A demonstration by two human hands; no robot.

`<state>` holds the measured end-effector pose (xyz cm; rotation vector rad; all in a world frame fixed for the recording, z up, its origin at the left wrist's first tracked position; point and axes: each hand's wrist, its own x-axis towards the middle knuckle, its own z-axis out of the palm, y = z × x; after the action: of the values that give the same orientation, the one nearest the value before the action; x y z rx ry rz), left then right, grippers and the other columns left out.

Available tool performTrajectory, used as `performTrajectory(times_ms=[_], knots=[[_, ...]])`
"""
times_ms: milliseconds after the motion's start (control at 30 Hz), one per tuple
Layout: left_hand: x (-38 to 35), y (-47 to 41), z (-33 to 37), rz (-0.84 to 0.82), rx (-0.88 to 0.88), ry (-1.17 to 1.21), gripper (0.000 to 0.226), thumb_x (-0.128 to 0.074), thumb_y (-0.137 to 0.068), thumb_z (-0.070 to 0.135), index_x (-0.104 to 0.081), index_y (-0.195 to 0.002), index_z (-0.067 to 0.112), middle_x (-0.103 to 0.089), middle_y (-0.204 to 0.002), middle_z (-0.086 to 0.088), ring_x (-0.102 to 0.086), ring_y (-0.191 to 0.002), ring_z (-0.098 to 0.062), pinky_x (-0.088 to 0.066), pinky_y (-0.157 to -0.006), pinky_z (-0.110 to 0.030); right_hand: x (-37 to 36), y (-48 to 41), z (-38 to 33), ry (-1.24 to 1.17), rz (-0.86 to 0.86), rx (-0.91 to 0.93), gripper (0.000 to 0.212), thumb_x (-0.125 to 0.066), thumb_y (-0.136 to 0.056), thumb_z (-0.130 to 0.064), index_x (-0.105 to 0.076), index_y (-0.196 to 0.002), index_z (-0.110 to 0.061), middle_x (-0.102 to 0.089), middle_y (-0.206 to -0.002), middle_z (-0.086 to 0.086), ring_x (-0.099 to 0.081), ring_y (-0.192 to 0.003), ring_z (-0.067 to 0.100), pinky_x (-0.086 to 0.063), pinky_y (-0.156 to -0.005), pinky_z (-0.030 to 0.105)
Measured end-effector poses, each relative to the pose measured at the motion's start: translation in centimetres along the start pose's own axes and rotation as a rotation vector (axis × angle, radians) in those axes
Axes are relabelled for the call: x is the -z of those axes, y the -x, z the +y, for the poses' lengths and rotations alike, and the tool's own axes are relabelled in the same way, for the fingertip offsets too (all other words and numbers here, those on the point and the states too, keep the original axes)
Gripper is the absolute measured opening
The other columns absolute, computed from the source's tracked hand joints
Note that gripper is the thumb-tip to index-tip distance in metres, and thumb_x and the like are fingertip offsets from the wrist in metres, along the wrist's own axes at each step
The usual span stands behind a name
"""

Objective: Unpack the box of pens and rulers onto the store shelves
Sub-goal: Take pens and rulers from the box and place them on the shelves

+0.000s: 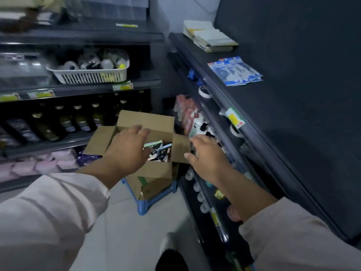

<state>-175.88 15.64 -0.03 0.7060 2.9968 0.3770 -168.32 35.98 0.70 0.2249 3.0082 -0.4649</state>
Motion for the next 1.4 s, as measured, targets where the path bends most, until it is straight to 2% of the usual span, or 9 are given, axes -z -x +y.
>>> performTrajectory(times_ms=[233, 500, 833, 900, 1000, 1100, 1167, 1267, 1400], knots=[[-3.7, -5.8, -6.7, -0.073, 0.134, 0.01, 0.054, -0.057, -0.086, 0.036, -0.044, -0.136, 0.019, -0.046, -0.138, -0.008, -0.043, -0.123, -0.031, -0.036, -0.102, -0.042, -4.0, -10.7, -1.1, 0.009, -0.135, 0.101, 0.059, -0.053, -0.095, -0.037, -0.034, -0.146, -0.017, -0.032, -0.151, 0.003, -0.029, -0.138, 0.024, -0.027, -0.113, 0.036], [-9.3, -12.8, -11.8, -0.148, 0.272, 0.037, 0.054, -0.054, -0.088, 0.035, -0.042, -0.138, 0.019, -0.044, -0.141, -0.006, -0.044, -0.124, -0.029, -0.037, -0.101, -0.038, -10.6, -23.4, -1.1, 0.101, -0.312, 0.184, 0.064, -0.06, -0.09, -0.04, -0.035, -0.145, -0.017, -0.035, -0.149, 0.004, -0.031, -0.136, 0.024, -0.028, -0.113, 0.034], [-20.6, -18.5, -17.4, -0.298, 0.25, 0.075, 0.059, -0.051, -0.092, 0.038, -0.033, -0.144, 0.019, -0.036, -0.148, -0.008, -0.037, -0.131, -0.029, -0.033, -0.107, -0.039, -23.5, -33.3, 0.1, 0.255, -0.425, 0.192, 0.071, -0.061, -0.086, -0.048, -0.035, -0.144, -0.017, -0.039, -0.144, 0.007, -0.034, -0.133, 0.027, -0.027, -0.11, 0.035], [-23.1, -19.4, -18.5, -0.315, 0.235, 0.073, 0.06, -0.051, -0.092, 0.039, -0.03, -0.146, 0.02, -0.036, -0.147, -0.008, -0.035, -0.132, -0.03, -0.031, -0.107, -0.038, -26.4, -34.6, 0.8, 0.292, -0.449, 0.199, 0.08, -0.063, -0.082, -0.054, -0.031, -0.145, -0.018, -0.033, -0.149, 0.008, -0.025, -0.139, 0.028, -0.017, -0.115, 0.037], [-26.3, -20.4, -19.7, -0.33, 0.224, 0.078, 0.062, -0.051, -0.092, 0.039, -0.027, -0.147, 0.022, -0.034, -0.148, -0.007, -0.032, -0.134, -0.03, -0.028, -0.108, -0.038, -30.3, -36.1, 1.8, 0.337, -0.514, 0.214, 0.109, -0.063, -0.07, -0.072, -0.015, -0.151, -0.018, -0.011, -0.16, 0.006, 0.002, -0.148, 0.025, 0.004, -0.119, 0.039], [-28.5, -20.8, -20.6, -0.343, 0.223, 0.103, 0.061, -0.049, -0.093, 0.04, -0.027, -0.147, 0.022, -0.031, -0.151, -0.006, -0.031, -0.136, -0.029, -0.028, -0.111, -0.04, -33.1, -36.9, 2.7, 0.4, -0.6, 0.2, 0.12, -0.062, -0.066, -0.076, -0.004, -0.153, -0.019, 0.004, -0.161, 0.006, 0.011, -0.147, 0.024, 0.009, -0.118, 0.04], [-29.5, -20.7, -20.9, -0.355, 0.23, 0.122, 0.061, -0.048, -0.093, 0.041, -0.027, -0.147, 0.021, -0.029, -0.152, -0.006, -0.03, -0.137, -0.028, -0.028, -0.111, -0.041, -34.1, -36.9, 3.0, 0.439, -0.586, 0.194, 0.122, -0.065, -0.063, -0.075, -0.004, -0.153, -0.019, 0.001, -0.16, 0.007, 0.001, -0.146, 0.026, 0.002, -0.118, 0.043], [-30.2, -20.4, -21.0, -0.356, 0.236, 0.152, 0.06, -0.047, -0.094, 0.042, -0.028, -0.147, 0.022, -0.029, -0.153, -0.005, -0.028, -0.138, -0.027, -0.027, -0.112, -0.038, -35.1, -36.2, 3.2, 0.459, -0.407, 0.235, 0.113, -0.064, -0.061, -0.076, -0.02, -0.148, -0.018, -0.027, -0.145, 0.009, -0.027, -0.13, 0.028, -0.019, -0.106, 0.043], [-30.4, -20.7, -21.0, -0.337, 0.235, 0.186, 0.059, -0.048, -0.093, 0.041, -0.029, -0.147, 0.023, -0.029, -0.153, -0.004, -0.028, -0.138, -0.026, -0.026, -0.112, -0.037, -36.5, -35.3, 2.9, 0.405, -0.308, 0.247, 0.097, -0.06, -0.07, -0.07, -0.028, -0.143, -0.014, -0.045, -0.133, 0.009, -0.04, -0.122, 0.028, -0.026, -0.1, 0.04]])
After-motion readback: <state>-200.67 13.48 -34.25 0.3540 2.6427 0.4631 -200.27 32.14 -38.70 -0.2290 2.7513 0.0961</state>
